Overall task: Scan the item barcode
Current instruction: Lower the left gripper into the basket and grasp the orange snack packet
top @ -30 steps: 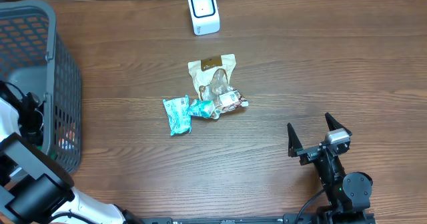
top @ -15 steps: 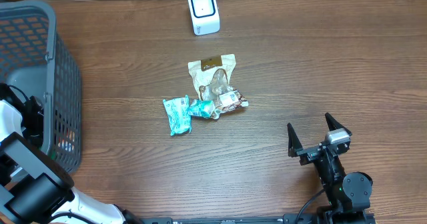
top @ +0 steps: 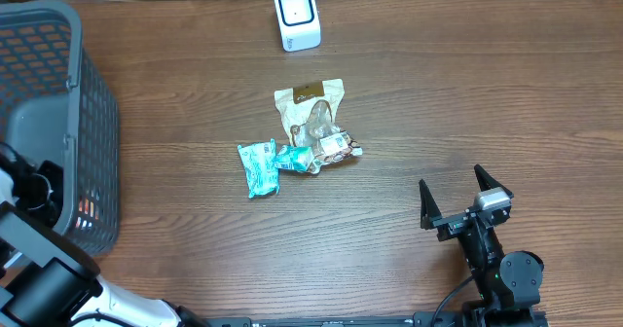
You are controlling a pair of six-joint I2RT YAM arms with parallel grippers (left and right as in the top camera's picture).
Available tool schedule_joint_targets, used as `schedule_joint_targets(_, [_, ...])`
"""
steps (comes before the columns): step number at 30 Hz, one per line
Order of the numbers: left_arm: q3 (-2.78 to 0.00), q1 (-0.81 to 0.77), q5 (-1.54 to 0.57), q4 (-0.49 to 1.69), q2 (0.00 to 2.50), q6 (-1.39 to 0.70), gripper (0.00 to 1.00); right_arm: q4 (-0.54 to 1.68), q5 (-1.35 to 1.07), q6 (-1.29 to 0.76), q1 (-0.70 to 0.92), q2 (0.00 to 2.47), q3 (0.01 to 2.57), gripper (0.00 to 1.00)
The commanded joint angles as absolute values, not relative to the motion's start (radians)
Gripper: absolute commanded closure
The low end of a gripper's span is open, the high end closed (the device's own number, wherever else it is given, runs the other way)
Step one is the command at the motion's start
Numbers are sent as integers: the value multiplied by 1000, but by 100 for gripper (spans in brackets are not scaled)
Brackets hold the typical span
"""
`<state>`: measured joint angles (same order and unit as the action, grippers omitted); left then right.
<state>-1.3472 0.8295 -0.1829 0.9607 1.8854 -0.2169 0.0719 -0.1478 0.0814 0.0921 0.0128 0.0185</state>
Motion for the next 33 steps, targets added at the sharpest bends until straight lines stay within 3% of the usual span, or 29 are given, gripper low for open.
schedule_joint_targets(1, [-1508, 839, -293, 1032, 1896, -259, 96, 69, -134, 78, 89, 3, 8, 0])
schedule_joint_targets(9, [-1850, 807, -359, 1246, 1858, -238, 96, 69, -134, 78, 89, 3, 8, 0])
schedule_joint_targets(16, [-1932, 730, -331, 1229, 1732, -176, 96, 69, -134, 78, 89, 3, 8, 0])
schedule_joint_targets(18, [-1931, 706, -229, 1232, 1726, -155, 76, 69, -134, 78, 89, 3, 8, 0])
schedule_joint_targets(20, [-1914, 688, -125, 1243, 1734, -157, 62, 69, -134, 78, 89, 3, 8, 0])
schedule_joint_targets(33, [-1520, 682, 34, 1056, 1821, -152, 32, 69, -134, 78, 89, 3, 8, 0])
